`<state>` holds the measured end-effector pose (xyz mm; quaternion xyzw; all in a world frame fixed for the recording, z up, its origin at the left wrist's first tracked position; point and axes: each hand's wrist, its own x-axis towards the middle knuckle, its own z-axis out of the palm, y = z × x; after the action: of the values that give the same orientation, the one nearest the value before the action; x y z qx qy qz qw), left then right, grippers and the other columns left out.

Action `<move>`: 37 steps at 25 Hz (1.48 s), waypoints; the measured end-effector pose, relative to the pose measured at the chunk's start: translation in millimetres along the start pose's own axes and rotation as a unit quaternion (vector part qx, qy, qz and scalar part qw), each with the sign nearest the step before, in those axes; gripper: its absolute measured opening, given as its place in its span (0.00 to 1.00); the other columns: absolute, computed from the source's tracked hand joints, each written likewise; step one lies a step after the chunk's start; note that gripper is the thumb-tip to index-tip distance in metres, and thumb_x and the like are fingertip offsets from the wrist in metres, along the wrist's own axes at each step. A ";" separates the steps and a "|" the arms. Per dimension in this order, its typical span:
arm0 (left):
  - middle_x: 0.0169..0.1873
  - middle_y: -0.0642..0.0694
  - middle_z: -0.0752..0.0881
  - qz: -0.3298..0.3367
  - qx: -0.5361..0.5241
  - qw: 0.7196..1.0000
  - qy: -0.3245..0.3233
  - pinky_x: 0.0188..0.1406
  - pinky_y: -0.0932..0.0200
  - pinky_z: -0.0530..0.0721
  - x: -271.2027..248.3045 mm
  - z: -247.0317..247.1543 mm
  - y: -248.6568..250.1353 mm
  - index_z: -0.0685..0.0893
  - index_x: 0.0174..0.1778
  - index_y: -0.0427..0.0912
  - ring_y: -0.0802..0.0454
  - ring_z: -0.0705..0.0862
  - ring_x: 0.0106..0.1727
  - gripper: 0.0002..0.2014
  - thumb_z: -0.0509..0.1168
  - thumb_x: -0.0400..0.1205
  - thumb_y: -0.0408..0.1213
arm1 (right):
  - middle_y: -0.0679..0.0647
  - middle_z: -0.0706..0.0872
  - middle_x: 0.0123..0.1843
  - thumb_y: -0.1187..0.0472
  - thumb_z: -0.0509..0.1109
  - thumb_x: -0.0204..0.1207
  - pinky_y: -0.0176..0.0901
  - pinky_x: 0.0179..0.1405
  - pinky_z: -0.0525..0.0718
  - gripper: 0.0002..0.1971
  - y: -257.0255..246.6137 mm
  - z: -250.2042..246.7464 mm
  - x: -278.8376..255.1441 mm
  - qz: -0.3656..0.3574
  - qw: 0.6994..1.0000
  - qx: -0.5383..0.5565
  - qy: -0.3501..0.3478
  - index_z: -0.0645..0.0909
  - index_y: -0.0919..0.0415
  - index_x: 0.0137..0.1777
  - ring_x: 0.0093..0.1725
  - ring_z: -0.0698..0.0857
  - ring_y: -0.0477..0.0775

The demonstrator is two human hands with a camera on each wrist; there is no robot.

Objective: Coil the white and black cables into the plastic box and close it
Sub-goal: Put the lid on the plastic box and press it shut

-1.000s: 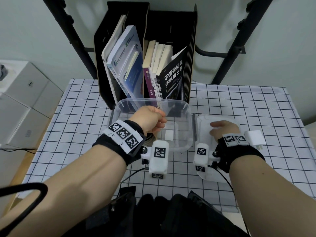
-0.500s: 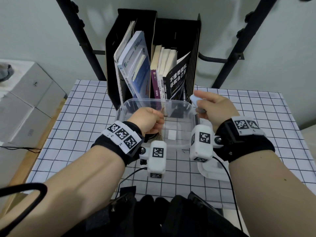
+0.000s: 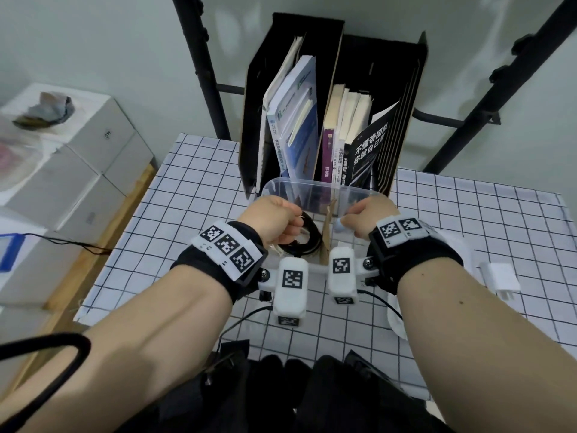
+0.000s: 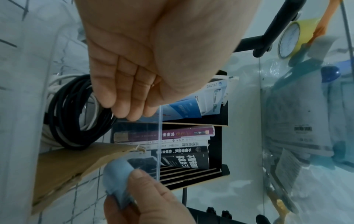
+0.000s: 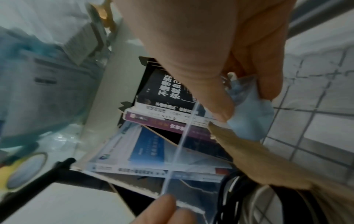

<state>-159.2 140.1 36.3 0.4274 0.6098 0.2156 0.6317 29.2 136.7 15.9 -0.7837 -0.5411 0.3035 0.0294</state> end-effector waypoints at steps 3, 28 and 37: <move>0.38 0.41 0.86 -0.002 -0.009 1.000 0.007 0.27 0.64 0.83 3.2 -6.0 -1.6 0.82 0.43 0.39 0.51 0.84 0.33 0.09 0.58 0.83 0.27 | 0.60 0.85 0.62 0.52 0.68 0.78 0.47 0.56 0.83 0.21 -8.5 4.7 13.5 0.049 0.992 -0.099 -0.065 0.80 0.65 0.66 0.58 0.85 0.58; 0.37 0.41 0.85 -0.011 -0.017 1.000 0.014 0.35 0.62 0.86 10.8 -4.7 1.5 0.81 0.41 0.39 0.51 0.84 0.33 0.11 0.56 0.84 0.25 | 0.62 0.77 0.70 0.61 0.57 0.85 0.45 0.65 0.74 0.18 -8.0 6.7 19.2 0.075 0.990 -0.079 -0.088 0.72 0.68 0.72 0.69 0.78 0.61; 0.33 0.41 0.83 0.020 -0.017 0.999 -0.024 0.28 0.63 0.84 -6.2 23.3 19.4 0.80 0.41 0.37 0.50 0.81 0.31 0.11 0.55 0.84 0.24 | 0.58 0.79 0.47 0.62 0.61 0.83 0.39 0.34 0.78 0.10 4.7 -29.9 -13.3 0.067 0.994 0.087 -0.031 0.81 0.66 0.56 0.41 0.78 0.56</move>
<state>-133.2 139.2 52.9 0.4338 0.5820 0.2278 0.6490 45.2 131.7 44.4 -0.8028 -0.4598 0.3749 0.0598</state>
